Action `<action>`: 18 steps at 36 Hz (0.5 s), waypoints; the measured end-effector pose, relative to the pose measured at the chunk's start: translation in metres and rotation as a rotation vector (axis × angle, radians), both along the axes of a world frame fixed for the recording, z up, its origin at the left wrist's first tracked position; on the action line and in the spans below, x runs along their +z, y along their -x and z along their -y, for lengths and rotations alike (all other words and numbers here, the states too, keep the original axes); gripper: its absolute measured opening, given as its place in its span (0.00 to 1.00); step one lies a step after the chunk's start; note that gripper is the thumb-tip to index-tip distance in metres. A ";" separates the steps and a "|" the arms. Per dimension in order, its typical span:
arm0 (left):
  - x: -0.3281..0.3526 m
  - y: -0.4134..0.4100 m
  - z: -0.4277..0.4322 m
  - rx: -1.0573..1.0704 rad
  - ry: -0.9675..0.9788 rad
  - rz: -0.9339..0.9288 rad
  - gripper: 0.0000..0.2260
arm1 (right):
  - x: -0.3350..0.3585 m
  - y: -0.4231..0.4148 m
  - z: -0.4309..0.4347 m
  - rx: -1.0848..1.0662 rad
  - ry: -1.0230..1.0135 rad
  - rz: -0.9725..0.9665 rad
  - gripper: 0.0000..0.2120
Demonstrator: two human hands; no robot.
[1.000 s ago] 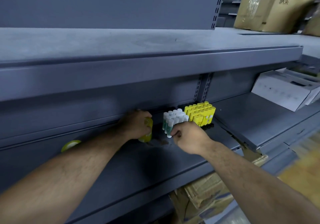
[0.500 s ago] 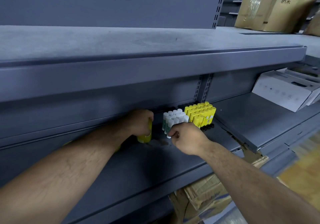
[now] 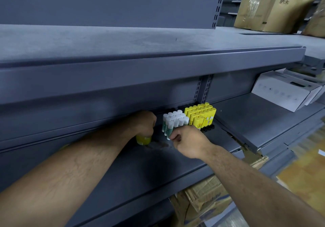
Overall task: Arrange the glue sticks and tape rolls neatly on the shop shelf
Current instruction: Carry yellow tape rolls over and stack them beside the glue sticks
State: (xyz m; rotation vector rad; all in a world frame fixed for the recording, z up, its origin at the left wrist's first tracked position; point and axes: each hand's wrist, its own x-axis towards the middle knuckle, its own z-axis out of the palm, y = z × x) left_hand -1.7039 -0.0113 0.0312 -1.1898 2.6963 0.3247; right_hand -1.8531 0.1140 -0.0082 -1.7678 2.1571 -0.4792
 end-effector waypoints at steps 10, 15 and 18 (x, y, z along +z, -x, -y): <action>0.002 -0.003 0.003 -0.007 -0.029 0.046 0.21 | 0.001 -0.001 -0.002 -0.010 -0.010 0.005 0.11; -0.003 -0.005 0.003 0.004 -0.024 0.012 0.22 | 0.004 -0.003 -0.001 -0.019 -0.016 0.002 0.12; -0.002 -0.004 0.002 0.005 -0.031 0.032 0.21 | 0.006 -0.004 -0.001 -0.021 -0.025 -0.003 0.12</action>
